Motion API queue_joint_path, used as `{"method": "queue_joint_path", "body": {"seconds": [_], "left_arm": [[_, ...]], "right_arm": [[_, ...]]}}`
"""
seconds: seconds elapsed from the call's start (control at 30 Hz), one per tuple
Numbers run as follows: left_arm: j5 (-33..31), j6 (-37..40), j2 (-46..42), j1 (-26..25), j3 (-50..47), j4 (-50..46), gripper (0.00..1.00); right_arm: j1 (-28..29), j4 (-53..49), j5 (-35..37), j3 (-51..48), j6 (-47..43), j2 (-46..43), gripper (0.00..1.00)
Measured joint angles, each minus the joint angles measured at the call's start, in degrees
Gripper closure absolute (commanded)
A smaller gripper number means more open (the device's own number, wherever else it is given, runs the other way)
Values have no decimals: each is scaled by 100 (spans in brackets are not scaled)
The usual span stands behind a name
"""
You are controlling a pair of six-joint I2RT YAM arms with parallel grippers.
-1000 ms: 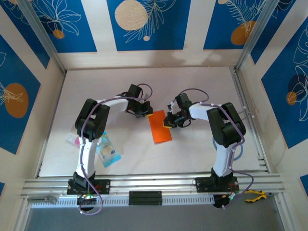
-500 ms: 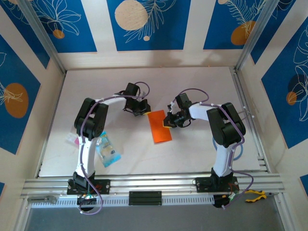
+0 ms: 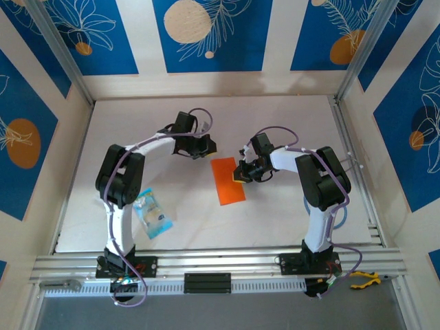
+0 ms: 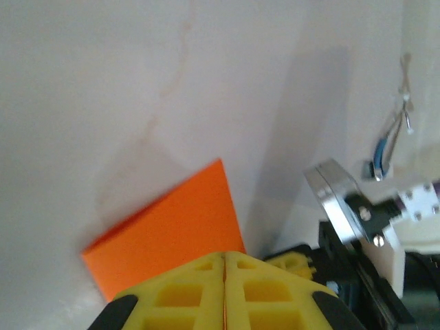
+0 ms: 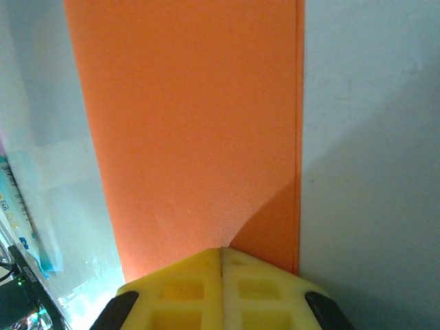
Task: Fold a paper plane with a square sheet of paper (pick it up from the middle)
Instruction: First fold the square sheet of paper in half at the center of the table.
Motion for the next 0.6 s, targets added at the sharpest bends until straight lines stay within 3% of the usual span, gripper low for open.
{"method": "queue_joint_path", "body": {"seconds": [0.3, 0.6], "left_arm": [[304, 2, 44, -369, -629, 157, 90], [0, 94, 308, -334, -715, 173, 90]], "right_arm": [[0, 0, 2, 0, 0, 0, 100], [-2, 7, 0, -9, 0, 0, 100]]}}
